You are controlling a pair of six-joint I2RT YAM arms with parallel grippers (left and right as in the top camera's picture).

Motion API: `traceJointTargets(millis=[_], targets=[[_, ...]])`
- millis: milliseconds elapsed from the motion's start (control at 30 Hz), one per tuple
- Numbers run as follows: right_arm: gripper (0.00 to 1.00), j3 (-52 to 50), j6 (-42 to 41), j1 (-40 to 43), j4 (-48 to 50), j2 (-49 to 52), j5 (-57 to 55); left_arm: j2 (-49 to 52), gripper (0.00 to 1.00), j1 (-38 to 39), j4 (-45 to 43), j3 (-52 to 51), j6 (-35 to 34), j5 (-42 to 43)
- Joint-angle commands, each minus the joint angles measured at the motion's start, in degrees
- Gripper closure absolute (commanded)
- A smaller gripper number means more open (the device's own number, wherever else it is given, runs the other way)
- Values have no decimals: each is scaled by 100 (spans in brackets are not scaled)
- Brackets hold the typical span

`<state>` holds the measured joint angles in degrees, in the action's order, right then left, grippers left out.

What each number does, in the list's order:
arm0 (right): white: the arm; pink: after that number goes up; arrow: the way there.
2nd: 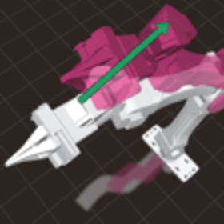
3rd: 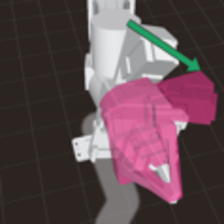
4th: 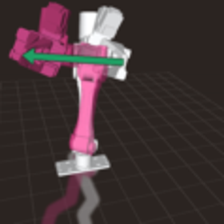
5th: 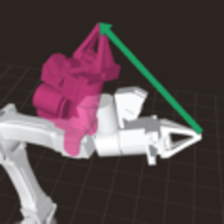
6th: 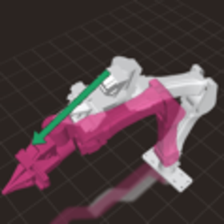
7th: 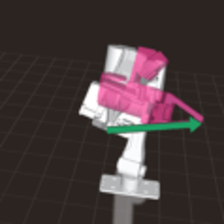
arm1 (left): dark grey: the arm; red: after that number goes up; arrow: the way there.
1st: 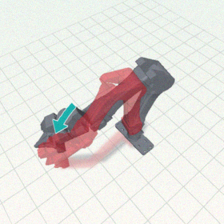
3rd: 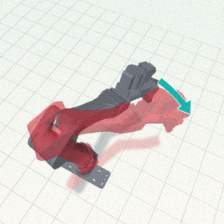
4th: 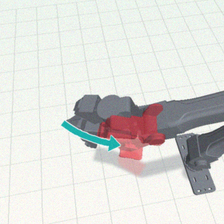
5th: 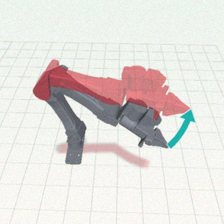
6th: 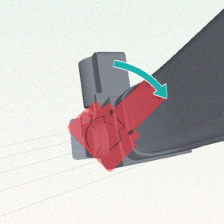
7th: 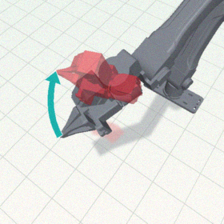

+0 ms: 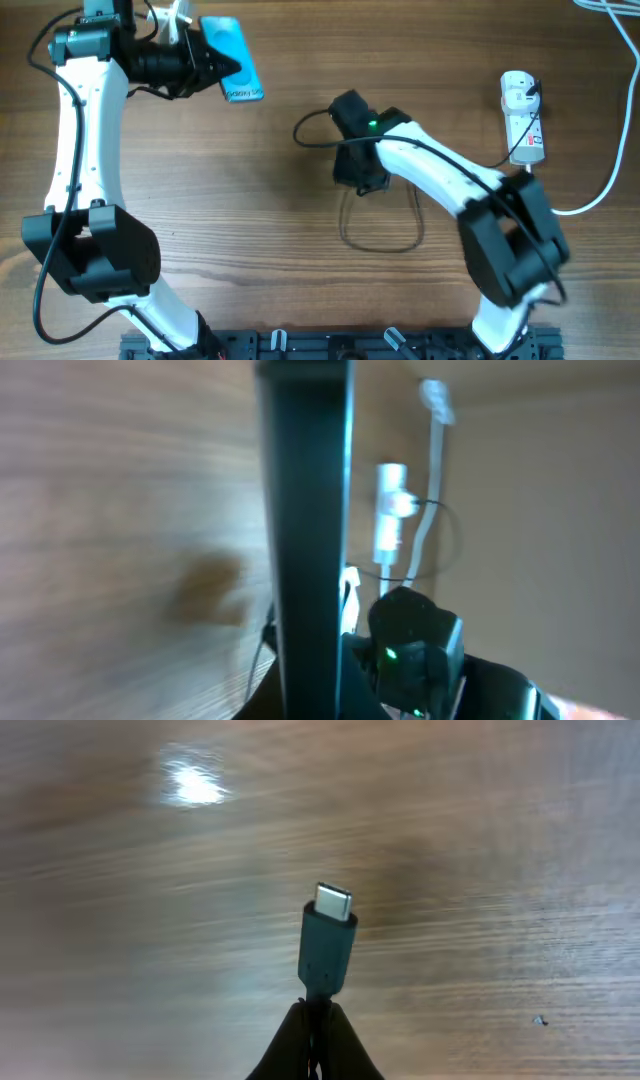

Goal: Plug charger to phone and switch on socket
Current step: 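Lift the USB-C plug with the right gripper toward the phone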

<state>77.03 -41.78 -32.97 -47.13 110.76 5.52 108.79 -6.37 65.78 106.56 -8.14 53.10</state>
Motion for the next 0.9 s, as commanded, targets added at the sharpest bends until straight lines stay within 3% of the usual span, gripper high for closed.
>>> traceJointTargets(millis=[0, 100, 300, 367, 467, 533, 600, 633, 667, 733, 867], targets=[[96, 70, 1408, -20, 260, -927, 1097, -35, 96, 15, -417, 37, 350, 1580], [96, 70, 1812, -26, 264, -1469, 1521, -35, 96, 63, -717, 37, 356, 1937], [96, 70, 2330, -219, 297, -1928, 2159, -35, 96, 629, -560, 37, 1338, 1882], [96, 70, 2334, -350, 267, -1926, 1958, -35, 96, 879, -560, 37, 1375, 1563], [96, 70, 1556, -393, 160, -1928, 1224, -35, 96, 1054, -557, 37, 1322, 793], [93, 70, 1305, -391, 109, -1928, 925, -35, 96, 1032, -625, 37, 863, 184], [77, 70, 1307, -391, 120, -1926, 907, -35, 96, 920, -671, 37, 437, -369], [51, 70, 1176, -391, 96, -1926, 796, -35, 96, 817, -667, 37, 271, -603], [40, 70, 822, -391, 22, -1926, 605, -35, 96, 728, -662, 37, 85, -807], [31, 72, 686, -391, 17, -1897, 643, -35, 96, 592, -601, 37, -341, -1281], [25, 748, 667, -310, -542, -1502, 654, -31, 96, 468, -413, 37, -1032, -2245]])
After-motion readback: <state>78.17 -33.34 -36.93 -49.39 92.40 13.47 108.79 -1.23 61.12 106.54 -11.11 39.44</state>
